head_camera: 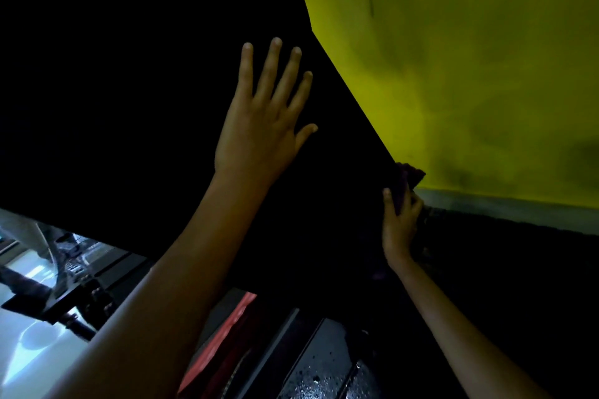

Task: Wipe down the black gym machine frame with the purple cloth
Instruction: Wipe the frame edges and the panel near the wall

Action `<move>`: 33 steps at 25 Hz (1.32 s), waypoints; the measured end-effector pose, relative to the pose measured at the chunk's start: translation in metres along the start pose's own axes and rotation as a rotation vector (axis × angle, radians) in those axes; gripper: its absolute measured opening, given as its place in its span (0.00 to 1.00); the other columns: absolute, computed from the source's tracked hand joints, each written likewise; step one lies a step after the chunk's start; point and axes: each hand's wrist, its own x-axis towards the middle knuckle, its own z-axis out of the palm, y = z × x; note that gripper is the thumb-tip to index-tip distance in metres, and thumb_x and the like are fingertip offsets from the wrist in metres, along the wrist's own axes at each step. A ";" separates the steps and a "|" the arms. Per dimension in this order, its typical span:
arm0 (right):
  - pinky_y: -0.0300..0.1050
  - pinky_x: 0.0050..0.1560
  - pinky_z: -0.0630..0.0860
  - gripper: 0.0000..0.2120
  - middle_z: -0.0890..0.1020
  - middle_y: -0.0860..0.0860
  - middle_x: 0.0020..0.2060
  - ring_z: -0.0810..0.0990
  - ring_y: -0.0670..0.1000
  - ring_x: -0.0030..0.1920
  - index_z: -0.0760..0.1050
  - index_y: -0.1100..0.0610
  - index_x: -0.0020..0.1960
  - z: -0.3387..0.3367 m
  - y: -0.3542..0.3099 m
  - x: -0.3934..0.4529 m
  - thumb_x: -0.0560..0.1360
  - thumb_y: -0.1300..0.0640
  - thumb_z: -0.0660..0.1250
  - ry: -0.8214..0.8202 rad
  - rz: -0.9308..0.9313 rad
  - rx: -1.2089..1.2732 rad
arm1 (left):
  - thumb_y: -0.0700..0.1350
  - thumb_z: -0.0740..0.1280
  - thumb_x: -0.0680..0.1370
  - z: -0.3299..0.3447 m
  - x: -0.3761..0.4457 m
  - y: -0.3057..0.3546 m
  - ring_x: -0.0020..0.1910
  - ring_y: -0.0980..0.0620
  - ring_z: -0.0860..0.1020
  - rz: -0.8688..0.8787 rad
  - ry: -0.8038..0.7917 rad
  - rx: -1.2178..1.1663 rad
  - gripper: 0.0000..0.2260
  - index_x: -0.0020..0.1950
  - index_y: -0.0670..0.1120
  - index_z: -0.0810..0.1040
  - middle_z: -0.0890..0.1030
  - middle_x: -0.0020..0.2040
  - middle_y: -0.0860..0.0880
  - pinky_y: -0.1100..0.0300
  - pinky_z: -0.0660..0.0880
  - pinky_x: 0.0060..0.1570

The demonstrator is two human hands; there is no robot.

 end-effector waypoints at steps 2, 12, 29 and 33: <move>0.42 0.53 0.67 0.21 0.65 0.62 0.66 0.72 0.52 0.56 0.66 0.63 0.71 -0.002 0.012 0.008 0.81 0.56 0.59 0.038 -0.029 -0.037 | 0.63 0.40 0.80 0.000 -0.001 0.001 0.77 0.39 0.49 0.001 -0.013 0.001 0.32 0.79 0.47 0.50 0.51 0.78 0.42 0.39 0.42 0.69; 0.53 0.66 0.64 0.26 0.62 0.65 0.69 0.66 0.65 0.67 0.60 0.61 0.75 -0.033 0.080 0.051 0.81 0.48 0.56 0.134 0.496 0.064 | 0.63 0.40 0.80 0.000 -0.001 0.005 0.77 0.39 0.49 -0.001 -0.002 -0.002 0.32 0.79 0.47 0.50 0.51 0.78 0.41 0.39 0.48 0.72; 0.48 0.55 0.71 0.28 0.68 0.59 0.65 0.73 0.57 0.59 0.67 0.58 0.71 0.029 -0.064 -0.091 0.78 0.42 0.59 0.024 -0.134 -0.103 | 0.51 0.54 0.81 -0.021 -0.008 -0.010 0.76 0.40 0.54 0.068 0.029 -0.471 0.22 0.71 0.42 0.69 0.57 0.77 0.40 0.42 0.47 0.73; 0.52 0.57 0.72 0.31 0.68 0.60 0.65 0.74 0.62 0.60 0.66 0.60 0.72 0.008 -0.013 -0.083 0.77 0.40 0.57 0.016 0.010 -0.100 | 0.47 0.55 0.79 -0.015 -0.052 -0.033 0.74 0.38 0.59 -0.002 0.096 -0.477 0.20 0.67 0.39 0.72 0.64 0.74 0.38 0.42 0.46 0.71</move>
